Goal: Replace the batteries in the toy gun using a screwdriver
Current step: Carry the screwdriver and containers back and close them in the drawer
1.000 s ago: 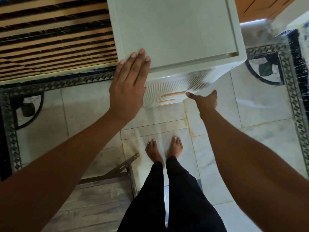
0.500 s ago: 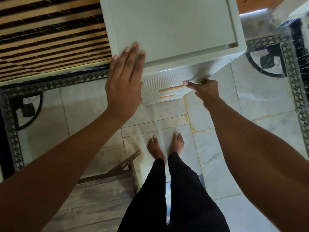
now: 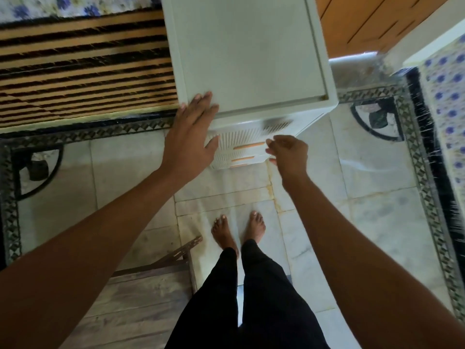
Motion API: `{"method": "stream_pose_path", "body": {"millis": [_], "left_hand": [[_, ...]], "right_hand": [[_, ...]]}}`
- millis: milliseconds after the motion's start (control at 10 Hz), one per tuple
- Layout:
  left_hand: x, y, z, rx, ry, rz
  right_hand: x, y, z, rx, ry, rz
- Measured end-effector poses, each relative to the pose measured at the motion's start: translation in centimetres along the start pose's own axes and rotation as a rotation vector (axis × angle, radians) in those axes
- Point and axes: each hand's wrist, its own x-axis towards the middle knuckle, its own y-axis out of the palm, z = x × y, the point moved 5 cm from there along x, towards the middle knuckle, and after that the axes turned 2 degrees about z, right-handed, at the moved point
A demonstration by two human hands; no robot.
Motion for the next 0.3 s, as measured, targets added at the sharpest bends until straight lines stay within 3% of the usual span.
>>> {"method": "stream_pose_path", "body": {"millis": [100,300], "left_hand": [[-1.0,-3.9,-1.7,-0.382,-0.188,-0.006],[-4.7,-15.7,-7.4,-0.641,-0.205,-0.123]], "right_hand": [[-6.5,-0.4,4.2,0.017,-0.149,0.069],[-19.4,-3.8,13.7,0.076,-0.411,0.161]]}}
